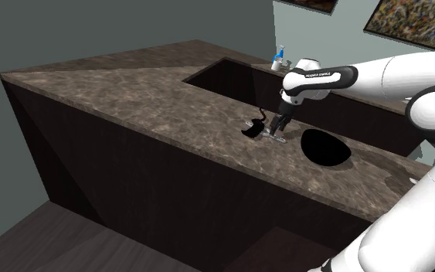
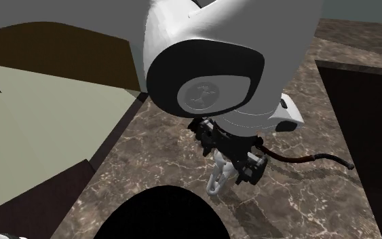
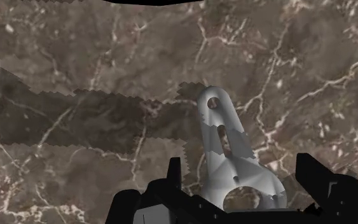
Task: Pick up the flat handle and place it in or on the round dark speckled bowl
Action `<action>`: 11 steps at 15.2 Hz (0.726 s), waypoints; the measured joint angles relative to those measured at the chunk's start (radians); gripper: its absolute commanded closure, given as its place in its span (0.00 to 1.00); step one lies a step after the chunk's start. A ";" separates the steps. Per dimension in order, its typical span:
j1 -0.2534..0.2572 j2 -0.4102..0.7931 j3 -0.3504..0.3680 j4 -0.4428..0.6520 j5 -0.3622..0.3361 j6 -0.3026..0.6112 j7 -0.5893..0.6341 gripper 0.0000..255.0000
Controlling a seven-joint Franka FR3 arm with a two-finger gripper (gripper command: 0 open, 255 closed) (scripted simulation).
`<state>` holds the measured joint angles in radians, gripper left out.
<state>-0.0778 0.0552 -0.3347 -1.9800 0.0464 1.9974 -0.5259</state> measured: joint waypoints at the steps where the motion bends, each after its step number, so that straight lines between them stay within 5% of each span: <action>1: -0.001 0.008 0.000 -0.004 0.003 0.012 -0.003 0.00; 11: -0.001 0.023 0.001 -0.034 0.010 0.057 -0.007 0.00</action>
<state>-0.0787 0.0786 -0.3341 -2.0145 0.0566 2.0539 -0.5333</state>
